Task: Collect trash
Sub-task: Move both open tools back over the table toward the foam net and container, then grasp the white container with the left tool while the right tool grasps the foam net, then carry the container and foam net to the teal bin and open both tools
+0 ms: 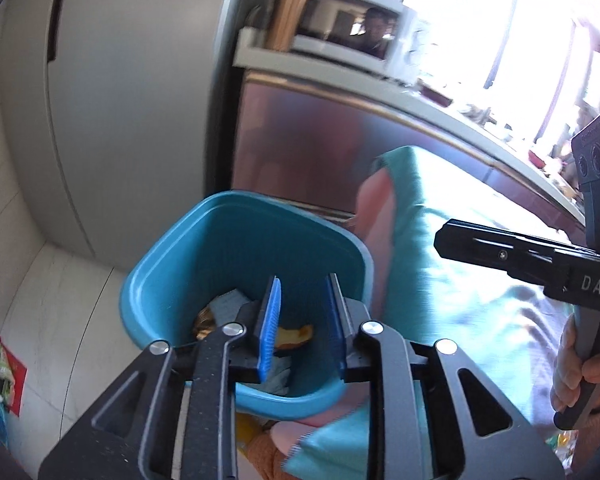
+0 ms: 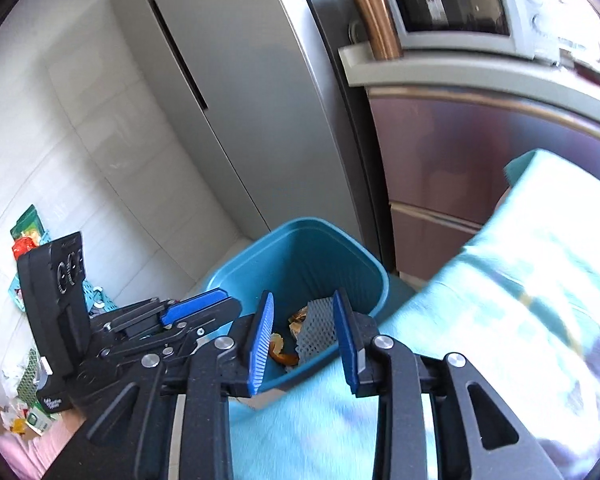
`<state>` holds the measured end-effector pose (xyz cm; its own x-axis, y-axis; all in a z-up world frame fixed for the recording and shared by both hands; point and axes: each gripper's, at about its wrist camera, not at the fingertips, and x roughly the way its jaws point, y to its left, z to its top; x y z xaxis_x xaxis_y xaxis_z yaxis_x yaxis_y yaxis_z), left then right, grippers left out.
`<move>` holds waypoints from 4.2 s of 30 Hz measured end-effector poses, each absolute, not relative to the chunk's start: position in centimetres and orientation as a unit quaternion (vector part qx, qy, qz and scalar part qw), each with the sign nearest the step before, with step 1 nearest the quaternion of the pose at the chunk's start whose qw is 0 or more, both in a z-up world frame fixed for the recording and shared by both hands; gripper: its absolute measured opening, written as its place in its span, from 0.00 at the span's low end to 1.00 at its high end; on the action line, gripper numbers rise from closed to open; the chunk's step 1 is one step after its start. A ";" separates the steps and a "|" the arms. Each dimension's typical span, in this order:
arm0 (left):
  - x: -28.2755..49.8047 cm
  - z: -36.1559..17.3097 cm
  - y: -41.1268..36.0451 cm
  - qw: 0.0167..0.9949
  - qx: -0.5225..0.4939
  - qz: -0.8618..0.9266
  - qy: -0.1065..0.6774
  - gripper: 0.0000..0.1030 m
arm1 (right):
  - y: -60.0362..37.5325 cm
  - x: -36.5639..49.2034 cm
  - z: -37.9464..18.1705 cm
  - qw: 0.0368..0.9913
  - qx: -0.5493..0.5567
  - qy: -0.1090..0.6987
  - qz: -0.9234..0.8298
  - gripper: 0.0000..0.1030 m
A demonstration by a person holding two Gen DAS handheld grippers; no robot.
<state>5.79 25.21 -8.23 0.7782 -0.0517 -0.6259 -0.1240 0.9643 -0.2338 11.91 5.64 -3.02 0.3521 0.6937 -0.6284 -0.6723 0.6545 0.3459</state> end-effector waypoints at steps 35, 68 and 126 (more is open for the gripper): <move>10.5 -5.5 -2.1 0.910 -0.001 -0.237 0.340 0.36 | -27.1 3.4 -2.6 0.931 0.136 0.309 0.134 0.44; 19.6 -6.9 -10.9 0.879 0.035 -0.247 0.407 0.10 | -34.3 10.5 -2.4 0.931 0.194 0.296 0.086 0.24; 3.2 -0.1 11.4 0.948 -0.067 -0.110 0.290 0.04 | -16.3 6.3 0.9 0.890 0.174 0.270 0.322 0.10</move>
